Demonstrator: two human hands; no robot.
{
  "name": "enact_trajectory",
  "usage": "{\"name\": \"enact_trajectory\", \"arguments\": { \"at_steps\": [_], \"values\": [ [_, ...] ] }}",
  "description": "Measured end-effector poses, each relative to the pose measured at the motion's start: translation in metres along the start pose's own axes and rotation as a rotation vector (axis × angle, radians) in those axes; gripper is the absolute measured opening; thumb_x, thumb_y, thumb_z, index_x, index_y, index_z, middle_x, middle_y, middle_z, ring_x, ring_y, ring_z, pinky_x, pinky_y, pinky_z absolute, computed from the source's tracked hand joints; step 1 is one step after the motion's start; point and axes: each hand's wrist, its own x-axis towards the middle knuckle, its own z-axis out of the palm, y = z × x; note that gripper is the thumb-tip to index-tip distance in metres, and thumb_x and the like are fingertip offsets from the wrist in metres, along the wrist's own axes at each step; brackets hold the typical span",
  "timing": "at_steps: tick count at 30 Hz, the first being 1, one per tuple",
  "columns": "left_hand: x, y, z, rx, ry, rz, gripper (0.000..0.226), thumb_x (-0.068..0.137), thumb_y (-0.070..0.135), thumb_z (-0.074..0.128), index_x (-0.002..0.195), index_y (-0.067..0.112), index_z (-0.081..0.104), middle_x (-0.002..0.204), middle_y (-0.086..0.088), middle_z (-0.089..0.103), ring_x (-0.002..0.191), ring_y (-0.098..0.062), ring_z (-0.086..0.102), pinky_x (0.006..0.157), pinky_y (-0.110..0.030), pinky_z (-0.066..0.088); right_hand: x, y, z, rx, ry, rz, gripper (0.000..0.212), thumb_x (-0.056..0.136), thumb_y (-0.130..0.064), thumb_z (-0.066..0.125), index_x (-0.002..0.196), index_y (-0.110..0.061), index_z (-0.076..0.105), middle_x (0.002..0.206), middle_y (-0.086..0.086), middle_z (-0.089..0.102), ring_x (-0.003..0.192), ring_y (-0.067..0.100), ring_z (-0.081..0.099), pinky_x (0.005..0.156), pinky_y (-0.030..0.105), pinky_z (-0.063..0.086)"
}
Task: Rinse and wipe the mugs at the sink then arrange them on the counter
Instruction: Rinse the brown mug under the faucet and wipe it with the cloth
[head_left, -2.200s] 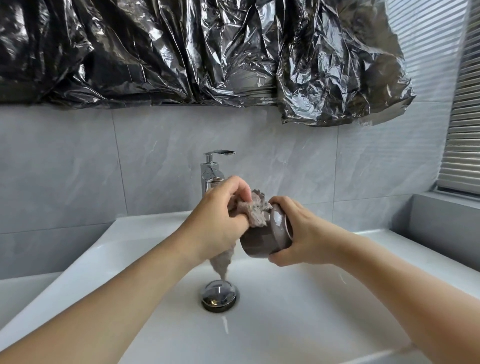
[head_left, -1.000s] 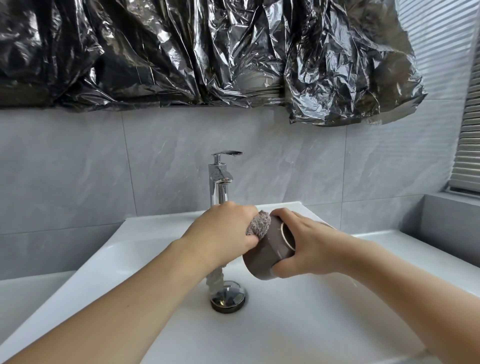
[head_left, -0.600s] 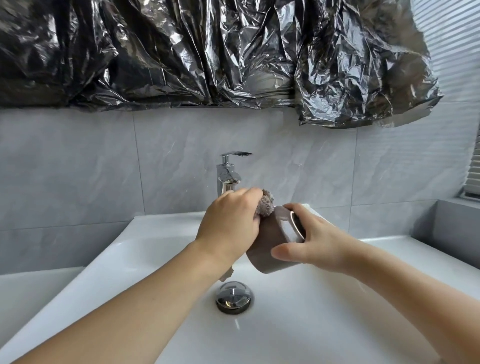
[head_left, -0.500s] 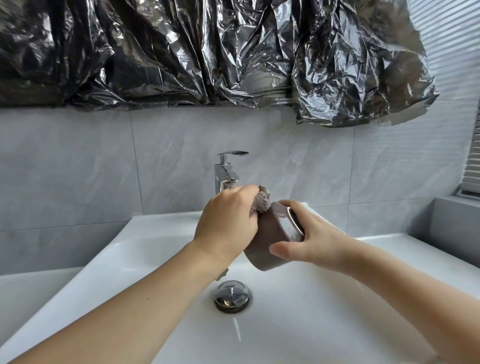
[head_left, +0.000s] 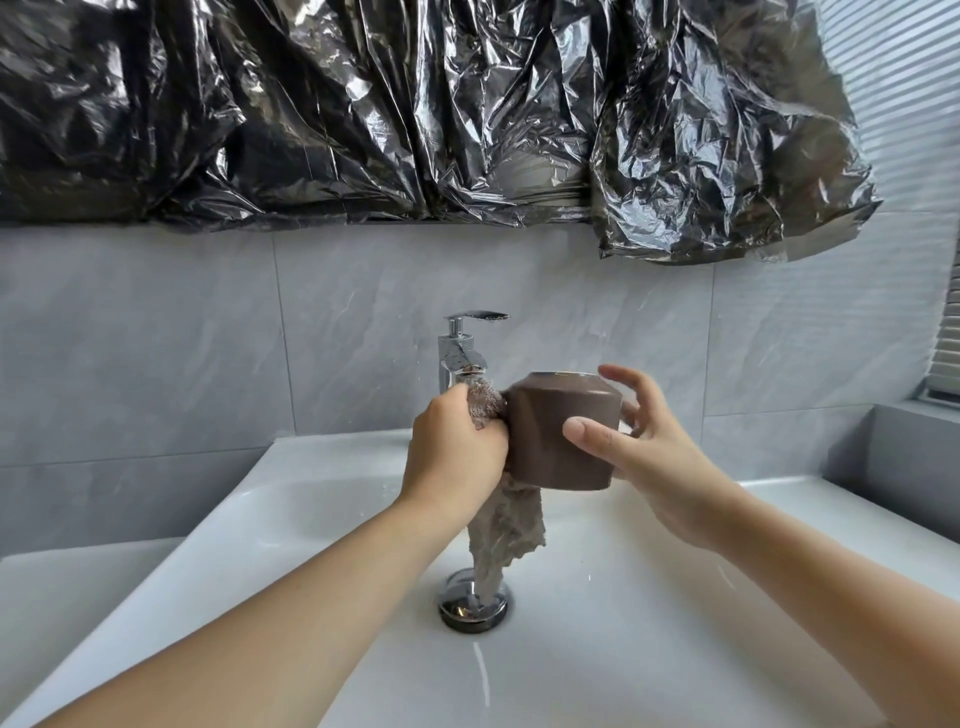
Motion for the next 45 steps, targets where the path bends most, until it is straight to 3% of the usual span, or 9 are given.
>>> {"name": "enact_trajectory", "arguments": {
  "at_steps": [7,12,17,22,27,30,33,41,45],
  "values": [
    [0.001,-0.005,0.006,-0.168,-0.181,-0.037,0.007,0.081,0.01,0.054,0.08,0.014,0.06,0.074,0.003,0.066,0.072,-0.023,0.059,0.067,-0.035,0.049,-0.002,0.0,-0.002,0.028,-0.058,-0.023,0.082,0.066,-0.038,0.082,0.135,-0.037,0.038,0.127,0.004,0.062,0.1,0.012,0.071,0.077,0.028,0.058],
    [0.002,-0.013,0.006,-0.257,-0.204,-0.166,0.01,0.074,0.013,0.053,0.064,0.013,0.052,0.058,0.002,0.05,0.061,-0.02,0.043,0.061,-0.032,0.036,-0.003,-0.001,-0.013,-0.516,-0.187,-0.209,0.119,0.048,-0.057,0.089,0.142,-0.054,0.017,0.142,-0.022,0.035,0.124,0.002,0.052,0.1,0.024,0.047],
    [0.006,-0.019,0.001,-0.291,-0.312,-0.247,0.011,0.079,0.007,0.054,0.07,0.013,0.055,0.065,-0.005,0.05,0.064,-0.02,0.045,0.064,-0.032,0.035,-0.001,0.001,-0.014,-0.845,-0.147,-0.423,0.096,0.062,-0.036,0.089,0.139,-0.03,0.032,0.129,-0.014,0.043,0.115,-0.004,0.046,0.094,0.01,0.038],
    [0.004,-0.014,-0.001,-0.285,-0.322,-0.206,0.026,0.075,0.022,0.054,0.097,0.012,0.064,0.091,-0.011,0.072,0.079,-0.021,0.063,0.074,-0.036,0.05,-0.003,-0.001,-0.017,-0.782,-0.104,-0.382,0.08,0.061,-0.028,0.073,0.132,-0.03,0.036,0.119,-0.013,0.048,0.106,0.003,0.051,0.084,0.014,0.045],
    [-0.002,0.009,-0.008,-0.384,-0.236,-0.008,0.033,0.069,0.026,0.05,0.101,0.022,0.052,0.083,0.001,0.055,0.074,-0.016,0.051,0.069,-0.03,0.044,-0.005,-0.006,-0.015,-0.546,-0.042,-0.278,0.076,0.056,-0.042,0.071,0.126,-0.034,0.041,0.11,-0.014,0.058,0.097,0.003,0.059,0.078,0.019,0.054],
    [-0.005,0.009,-0.01,-0.452,-0.324,-0.016,0.036,0.067,0.025,0.047,0.103,0.024,0.045,0.095,-0.005,0.046,0.076,-0.013,0.047,0.063,-0.029,0.043,-0.006,-0.008,-0.013,-0.539,-0.032,-0.283,0.072,0.059,-0.032,0.065,0.127,-0.031,0.043,0.108,-0.013,0.058,0.093,-0.002,0.056,0.073,0.012,0.049],
    [-0.006,0.006,-0.004,-0.367,-0.31,0.056,0.029,0.072,0.025,0.047,0.1,0.031,0.05,0.111,-0.01,0.048,0.094,-0.022,0.05,0.067,-0.032,0.045,-0.007,-0.009,-0.011,-0.547,-0.011,-0.325,0.073,0.056,-0.045,0.057,0.126,-0.03,0.043,0.11,-0.018,0.056,0.1,-0.004,0.054,0.075,0.007,0.043],
    [-0.006,0.012,-0.02,-0.22,-0.301,0.432,0.024,0.072,0.012,0.066,0.083,0.034,0.069,0.087,0.017,0.063,0.097,-0.008,0.059,0.086,-0.013,0.041,-0.004,-0.008,-0.016,-0.486,0.148,-0.338,0.066,0.055,-0.051,0.047,0.117,-0.03,0.05,0.106,-0.017,0.06,0.097,-0.009,0.055,0.07,0.004,0.041],
    [-0.003,0.014,-0.024,-0.322,-0.372,0.321,0.027,0.07,0.01,0.064,0.089,0.027,0.073,0.093,0.001,0.066,0.079,-0.031,0.065,0.07,-0.031,0.053,-0.003,-0.007,-0.018,-0.577,0.098,-0.34,0.067,0.055,-0.051,0.047,0.118,-0.027,0.049,0.105,-0.013,0.06,0.096,0.0,0.056,0.071,0.005,0.04]
  ]
}}
